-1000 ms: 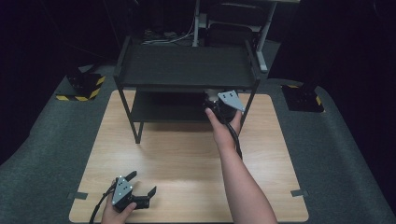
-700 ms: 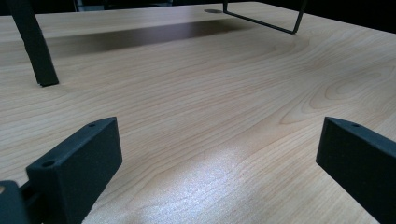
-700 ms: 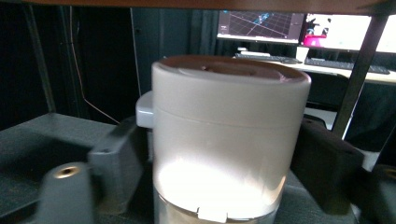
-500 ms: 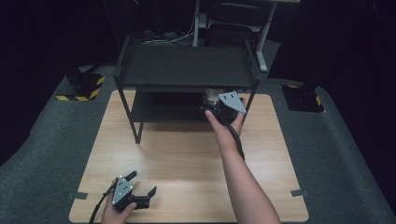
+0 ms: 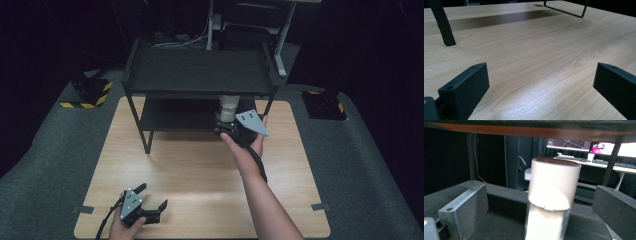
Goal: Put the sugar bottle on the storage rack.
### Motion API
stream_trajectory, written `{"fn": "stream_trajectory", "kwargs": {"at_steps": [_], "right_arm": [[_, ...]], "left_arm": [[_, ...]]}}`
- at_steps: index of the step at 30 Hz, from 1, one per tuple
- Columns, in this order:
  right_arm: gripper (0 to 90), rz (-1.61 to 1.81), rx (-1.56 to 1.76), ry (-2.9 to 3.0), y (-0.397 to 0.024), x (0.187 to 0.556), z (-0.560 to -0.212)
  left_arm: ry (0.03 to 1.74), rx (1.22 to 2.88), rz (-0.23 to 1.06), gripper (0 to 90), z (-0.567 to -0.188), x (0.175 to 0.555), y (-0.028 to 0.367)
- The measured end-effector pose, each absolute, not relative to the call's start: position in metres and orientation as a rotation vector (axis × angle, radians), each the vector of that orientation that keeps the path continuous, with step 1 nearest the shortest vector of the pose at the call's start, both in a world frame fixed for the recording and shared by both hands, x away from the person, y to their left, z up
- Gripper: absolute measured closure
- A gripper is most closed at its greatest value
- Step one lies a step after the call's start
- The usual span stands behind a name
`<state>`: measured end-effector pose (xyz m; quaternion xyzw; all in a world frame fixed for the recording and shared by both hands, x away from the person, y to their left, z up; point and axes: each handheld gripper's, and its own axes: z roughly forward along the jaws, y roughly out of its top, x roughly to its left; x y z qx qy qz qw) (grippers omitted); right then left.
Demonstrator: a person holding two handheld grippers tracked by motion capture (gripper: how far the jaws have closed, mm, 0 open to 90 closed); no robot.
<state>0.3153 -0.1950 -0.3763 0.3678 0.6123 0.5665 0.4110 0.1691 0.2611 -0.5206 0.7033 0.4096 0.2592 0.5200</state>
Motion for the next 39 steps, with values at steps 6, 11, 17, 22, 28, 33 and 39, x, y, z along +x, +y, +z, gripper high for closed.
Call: {"fn": "stream_trajectory", "kwargs": {"at_steps": [6,11,17,22,28,33,39], "right_arm": [[0.3,1.443,0.903,1.545,-0.207,0.297,-0.386],[0.2,1.470,0.892,1.547,-0.217,0.282,-0.394],[0.2,1.484,0.865,1.553,-0.230,0.263,-0.408],[0.3,1.490,0.855,1.571,-0.242,0.247,-0.421],[0.2,1.484,0.851,1.596,-0.257,0.231,-0.438],[0.2,1.469,0.868,1.609,-0.269,0.220,-0.448],[0.2,1.441,0.874,1.626,-0.284,0.208,-0.465]], "left_arm": [[0.984,1.684,0.621,0.4,-0.521,0.169,0.261],[0.985,1.684,0.621,0.4,-0.521,0.169,0.261],[0.986,1.682,0.623,0.4,-0.521,0.169,0.260],[0.987,1.681,0.625,0.4,-0.521,0.168,0.260],[0.986,1.681,0.629,0.4,-0.521,0.168,0.260],[0.984,1.683,0.631,0.4,-0.521,0.168,0.259],[0.983,1.684,0.633,0.4,-0.521,0.168,0.259]]}}
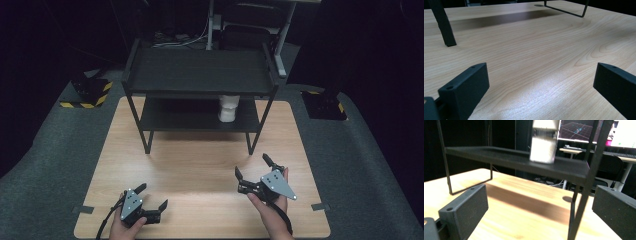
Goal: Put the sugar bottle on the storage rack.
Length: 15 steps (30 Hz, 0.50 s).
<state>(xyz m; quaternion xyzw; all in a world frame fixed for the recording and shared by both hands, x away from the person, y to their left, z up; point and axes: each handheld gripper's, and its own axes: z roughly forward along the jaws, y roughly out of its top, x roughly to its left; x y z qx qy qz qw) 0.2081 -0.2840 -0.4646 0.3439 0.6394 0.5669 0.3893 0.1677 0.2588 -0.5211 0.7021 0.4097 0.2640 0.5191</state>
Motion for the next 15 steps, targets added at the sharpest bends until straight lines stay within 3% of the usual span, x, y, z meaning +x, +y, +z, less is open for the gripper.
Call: {"fn": "stream_trajectory", "kwargs": {"at_steps": [15], "right_arm": [[0.3,1.327,0.920,1.708,-0.311,0.189,-0.498]], "left_arm": [[0.981,1.688,0.634,0.4,-0.521,0.168,0.258]]}}
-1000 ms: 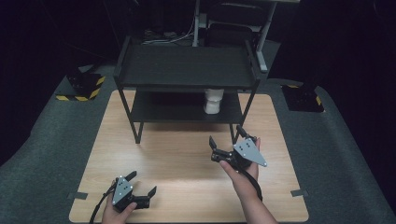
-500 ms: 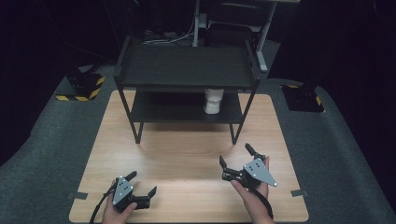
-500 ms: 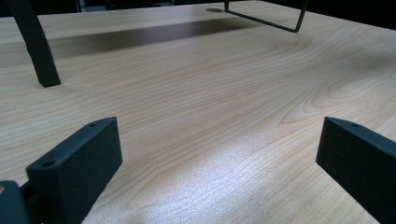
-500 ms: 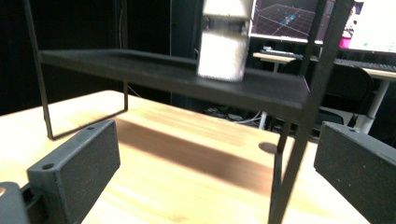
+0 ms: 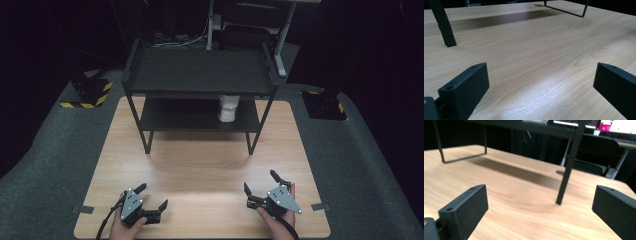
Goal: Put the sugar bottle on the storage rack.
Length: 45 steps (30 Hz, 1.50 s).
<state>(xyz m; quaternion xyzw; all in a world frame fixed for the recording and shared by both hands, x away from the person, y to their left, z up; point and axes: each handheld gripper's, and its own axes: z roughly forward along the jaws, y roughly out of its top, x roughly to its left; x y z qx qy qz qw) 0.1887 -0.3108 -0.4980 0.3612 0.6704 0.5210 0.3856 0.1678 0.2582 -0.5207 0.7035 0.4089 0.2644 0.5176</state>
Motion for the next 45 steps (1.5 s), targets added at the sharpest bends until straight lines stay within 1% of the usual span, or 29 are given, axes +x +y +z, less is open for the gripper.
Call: {"fn": "stream_trajectory", "kwargs": {"at_steps": [9,16,45], "right_arm": [[0.3,1.264,1.002,1.748,-0.322,0.187,-0.511],[0.3,1.219,1.054,1.785,-0.328,0.188,-0.514],[0.4,1.189,1.090,1.830,-0.327,0.192,-0.513]], "left_arm": [[0.980,1.695,0.627,0.4,-0.520,0.170,0.258],[0.982,1.700,0.621,0.4,-0.519,0.172,0.257],[0.977,1.707,0.623,0.4,-0.518,0.171,0.257]]}}
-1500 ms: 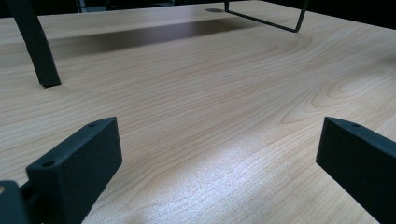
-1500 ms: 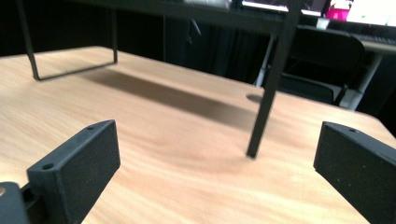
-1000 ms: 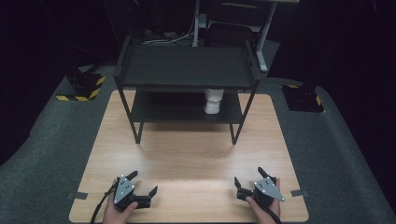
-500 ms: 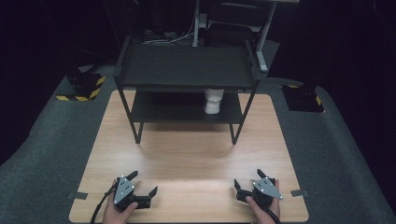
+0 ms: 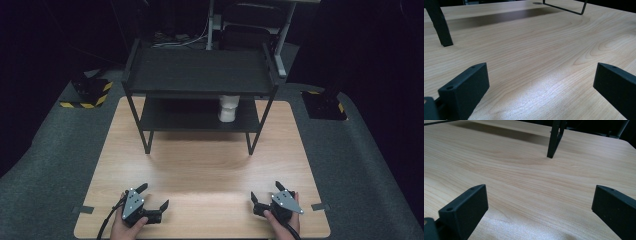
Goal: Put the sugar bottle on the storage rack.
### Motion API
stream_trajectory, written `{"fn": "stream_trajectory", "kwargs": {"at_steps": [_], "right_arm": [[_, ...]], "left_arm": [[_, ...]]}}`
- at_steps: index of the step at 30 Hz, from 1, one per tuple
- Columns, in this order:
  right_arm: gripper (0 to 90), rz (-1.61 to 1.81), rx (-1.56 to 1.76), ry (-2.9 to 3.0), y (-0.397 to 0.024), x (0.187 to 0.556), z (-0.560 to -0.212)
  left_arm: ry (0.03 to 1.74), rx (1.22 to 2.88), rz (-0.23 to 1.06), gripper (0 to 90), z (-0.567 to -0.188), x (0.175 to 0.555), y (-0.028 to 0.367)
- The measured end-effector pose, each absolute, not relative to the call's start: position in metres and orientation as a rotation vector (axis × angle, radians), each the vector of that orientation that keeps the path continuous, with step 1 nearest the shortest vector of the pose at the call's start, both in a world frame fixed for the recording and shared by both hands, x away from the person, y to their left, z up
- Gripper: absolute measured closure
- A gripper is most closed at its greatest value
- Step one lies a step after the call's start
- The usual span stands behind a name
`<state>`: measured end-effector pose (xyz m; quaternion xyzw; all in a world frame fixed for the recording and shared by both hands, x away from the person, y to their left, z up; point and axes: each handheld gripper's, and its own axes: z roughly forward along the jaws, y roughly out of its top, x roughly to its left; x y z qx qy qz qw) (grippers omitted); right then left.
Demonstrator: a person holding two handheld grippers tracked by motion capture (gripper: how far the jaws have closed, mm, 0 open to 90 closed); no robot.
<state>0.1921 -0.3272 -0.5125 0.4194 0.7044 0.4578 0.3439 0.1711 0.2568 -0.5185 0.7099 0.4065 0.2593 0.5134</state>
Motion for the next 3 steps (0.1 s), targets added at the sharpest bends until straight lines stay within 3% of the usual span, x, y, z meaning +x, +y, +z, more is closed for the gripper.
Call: {"fn": "stream_trajectory", "kwargs": {"at_steps": [3], "right_arm": [[0.4,1.188,1.093,1.827,-0.3269,0.1918,-0.5126]], "left_arm": [[0.976,1.705,0.623,0.4,-0.5188,0.1710,0.2569]]}}
